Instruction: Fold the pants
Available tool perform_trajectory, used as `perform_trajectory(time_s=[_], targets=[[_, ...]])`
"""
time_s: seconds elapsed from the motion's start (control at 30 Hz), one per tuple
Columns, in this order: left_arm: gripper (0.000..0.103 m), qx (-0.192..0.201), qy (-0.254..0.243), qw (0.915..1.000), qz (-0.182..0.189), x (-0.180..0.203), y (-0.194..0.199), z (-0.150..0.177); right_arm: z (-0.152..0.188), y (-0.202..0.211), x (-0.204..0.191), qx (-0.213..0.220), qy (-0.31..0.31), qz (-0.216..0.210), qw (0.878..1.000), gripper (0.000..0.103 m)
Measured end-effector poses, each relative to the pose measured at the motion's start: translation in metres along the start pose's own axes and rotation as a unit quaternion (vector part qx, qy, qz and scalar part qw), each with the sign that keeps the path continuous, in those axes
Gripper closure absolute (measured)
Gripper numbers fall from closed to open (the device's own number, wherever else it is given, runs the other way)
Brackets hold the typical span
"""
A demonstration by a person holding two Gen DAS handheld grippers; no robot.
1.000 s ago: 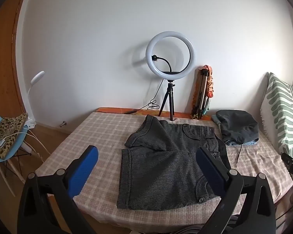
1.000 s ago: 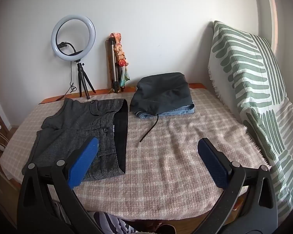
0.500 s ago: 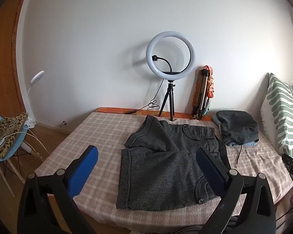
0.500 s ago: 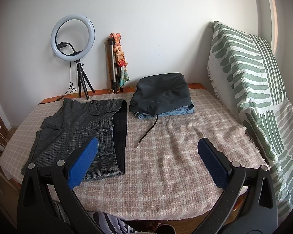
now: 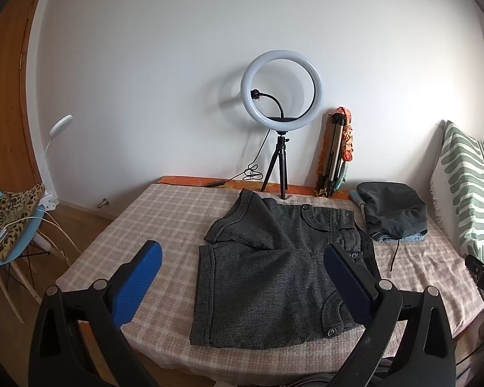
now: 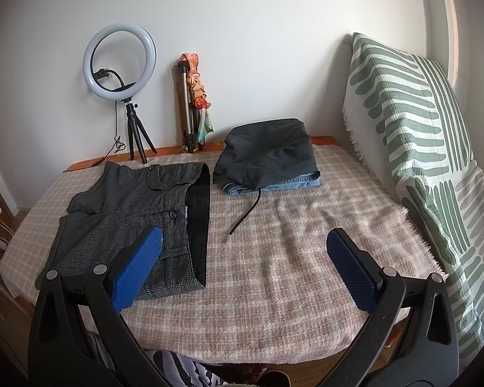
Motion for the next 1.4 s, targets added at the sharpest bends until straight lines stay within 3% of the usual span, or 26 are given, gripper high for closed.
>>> perform_trajectory(time_s=[1.4], targets=[[0.002,-0.007,-0.003,1.0000,0.004,-0.001,-0.007,0.003,-0.018,0.020,-0.010,0.026,0.009,0.030,0.999,0.000]])
Point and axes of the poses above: each gripper's, at about its wrist camera, not at the fingertips, and y roughly against the way its jaws point, x to its right, z to its underside, the point moved 9 cm from there along -y, roughly the way its jaws point, and after that the axes turned 1 degree about -z, right-handed, at the moved point
